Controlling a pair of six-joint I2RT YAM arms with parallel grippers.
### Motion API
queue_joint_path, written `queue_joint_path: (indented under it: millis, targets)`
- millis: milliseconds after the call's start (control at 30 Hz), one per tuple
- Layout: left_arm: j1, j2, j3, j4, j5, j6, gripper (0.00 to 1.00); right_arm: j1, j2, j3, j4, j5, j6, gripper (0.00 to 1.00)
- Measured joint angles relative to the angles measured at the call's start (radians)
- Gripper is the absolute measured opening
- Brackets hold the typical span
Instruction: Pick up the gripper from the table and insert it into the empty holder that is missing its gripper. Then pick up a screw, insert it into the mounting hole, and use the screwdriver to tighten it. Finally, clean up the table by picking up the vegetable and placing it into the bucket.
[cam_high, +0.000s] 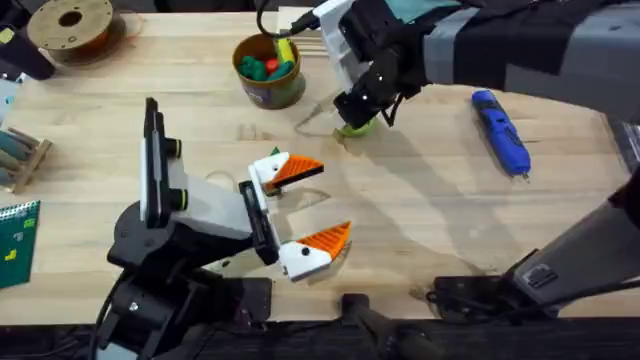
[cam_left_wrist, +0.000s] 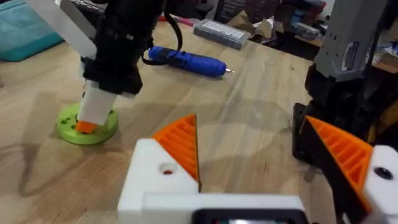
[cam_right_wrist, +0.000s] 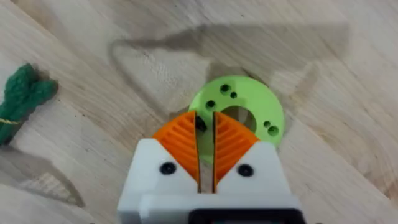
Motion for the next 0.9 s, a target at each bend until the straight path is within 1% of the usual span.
queue_joint_path:
  millis: [100, 133, 167, 233, 333, 467, 500, 533, 567, 700, 867, 900]
  targets:
    - [0.000, 0.000, 0.000, 0.000, 0.000, 0.000, 0.987, 0.000, 0.000, 0.000, -0.001, 0.000, 0.000, 0.131]
    - [0.000, 0.000, 0.000, 0.000, 0.000, 0.000, 0.987, 0.000, 0.000, 0.000, -0.002, 0.000, 0.003, 0.159]
    - [0.000, 0.000, 0.000, 0.000, 0.000, 0.000, 0.987, 0.000, 0.000, 0.000, -0.002, 0.000, 0.003, 0.209]
    - [0.000, 0.000, 0.000, 0.000, 0.000, 0.000, 0.987, 0.000, 0.000, 0.000, -0.014, 0.000, 0.006, 0.348]
    - [0.000, 0.000, 0.000, 0.000, 0.000, 0.000, 0.988, 0.000, 0.000, 0.000, -0.022, -0.001, 0.007, 0.518]
    - [0.000, 0.000, 0.000, 0.000, 0.000, 0.000, 0.987, 0.000, -0.006, 0.000, -0.025, -0.001, 0.011, 0.629]
    - [0.000, 0.000, 0.000, 0.000, 0.000, 0.000, 0.987, 0.000, -0.013, 0.000, -0.025, 0.000, 0.012, 0.678]
    - [0.000, 0.000, 0.000, 0.000, 0.000, 0.000, 0.987, 0.000, -0.023, 0.000, -0.026, -0.001, 0.014, 0.761]
    - [0.000, 0.000, 0.000, 0.000, 0.000, 0.000, 0.987, 0.000, -0.037, 0.000, -0.026, 0.000, 0.013, 0.814]
    - [0.000, 0.000, 0.000, 0.000, 0.000, 0.000, 0.987, 0.000, -0.090, 0.000, -0.025, -0.003, 0.014, 0.833]
    - [0.000, 0.000, 0.000, 0.000, 0.000, 0.000, 0.987, 0.006, -0.100, 0.001, -0.026, -0.016, 0.014, 0.832]
    - [0.000, 0.000, 0.000, 0.000, 0.000, 0.000, 0.987, 0.010, -0.097, 0.001, -0.026, -0.018, 0.014, 0.794]
